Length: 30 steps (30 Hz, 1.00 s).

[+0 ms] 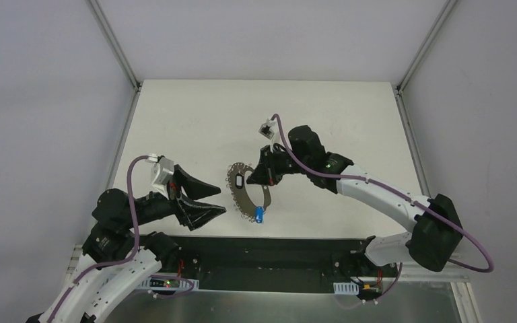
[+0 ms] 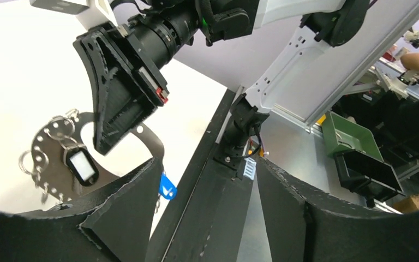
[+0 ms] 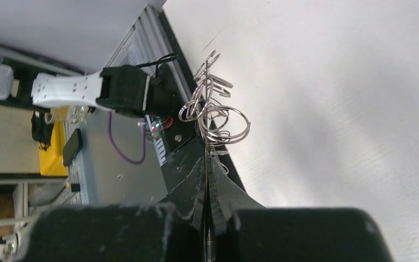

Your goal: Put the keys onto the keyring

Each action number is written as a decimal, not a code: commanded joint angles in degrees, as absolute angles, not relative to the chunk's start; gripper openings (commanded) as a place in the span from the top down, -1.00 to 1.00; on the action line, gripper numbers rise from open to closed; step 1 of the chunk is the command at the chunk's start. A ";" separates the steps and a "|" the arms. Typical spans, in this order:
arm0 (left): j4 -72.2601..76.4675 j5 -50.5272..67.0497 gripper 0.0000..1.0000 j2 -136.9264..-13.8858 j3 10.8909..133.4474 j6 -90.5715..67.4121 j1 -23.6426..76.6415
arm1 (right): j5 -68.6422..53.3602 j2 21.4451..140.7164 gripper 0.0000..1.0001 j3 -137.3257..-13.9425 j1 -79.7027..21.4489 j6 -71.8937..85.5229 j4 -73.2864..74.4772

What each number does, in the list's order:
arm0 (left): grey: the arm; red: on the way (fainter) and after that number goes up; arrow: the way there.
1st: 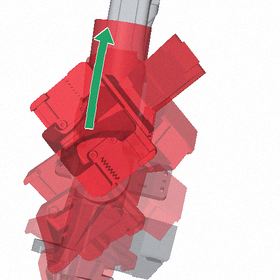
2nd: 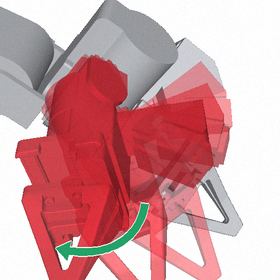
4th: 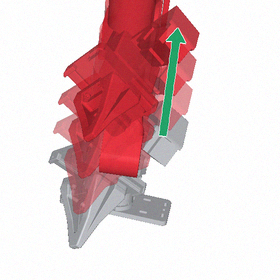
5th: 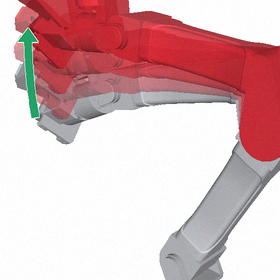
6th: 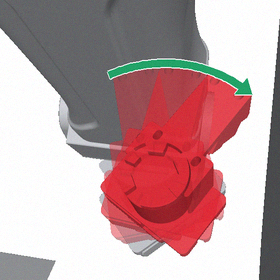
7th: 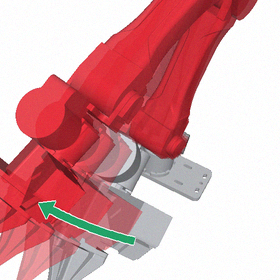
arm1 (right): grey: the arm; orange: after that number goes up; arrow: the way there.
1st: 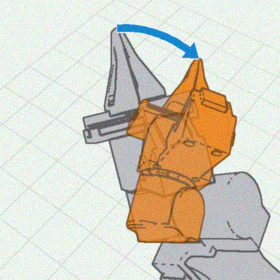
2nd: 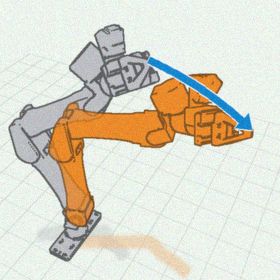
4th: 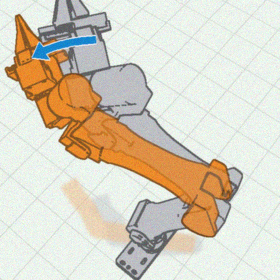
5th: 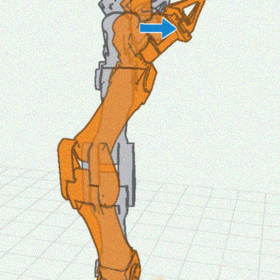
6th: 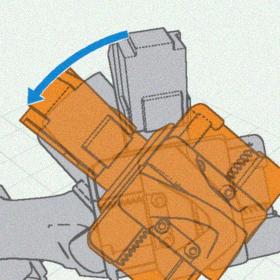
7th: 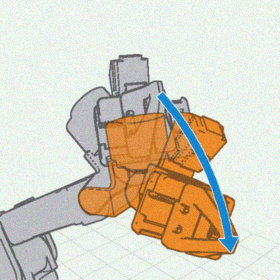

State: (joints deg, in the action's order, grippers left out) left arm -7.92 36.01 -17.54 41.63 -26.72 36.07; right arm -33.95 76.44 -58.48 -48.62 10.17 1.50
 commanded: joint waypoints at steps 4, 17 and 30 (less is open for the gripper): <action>-13.39 31.18 -0.46 -15.37 42.45 -23.31 36.73 | -26.93 82.46 1.00 -60.34 -44.33 21.99 -5.21; -15.98 30.87 -0.51 -14.47 41.21 -21.90 36.74 | -15.44 98.35 1.00 -64.38 -37.05 38.37 -6.69; -16.97 31.35 -0.54 -15.49 40.95 -20.50 36.74 | -7.49 104.54 0.91 -60.60 -32.05 40.53 -6.07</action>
